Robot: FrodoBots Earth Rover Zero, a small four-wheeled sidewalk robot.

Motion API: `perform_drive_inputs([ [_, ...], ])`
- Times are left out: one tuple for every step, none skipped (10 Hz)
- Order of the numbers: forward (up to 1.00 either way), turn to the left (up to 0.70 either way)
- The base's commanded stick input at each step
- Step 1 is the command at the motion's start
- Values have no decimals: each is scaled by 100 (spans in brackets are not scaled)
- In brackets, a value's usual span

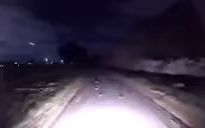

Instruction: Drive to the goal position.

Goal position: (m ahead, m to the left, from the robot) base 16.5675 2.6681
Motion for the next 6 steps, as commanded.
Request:
perform_drive_inputs([
  [85,15],
  [85,0],
  [85,0],
  [85,0],
  [85,0],
  [85,0],
])
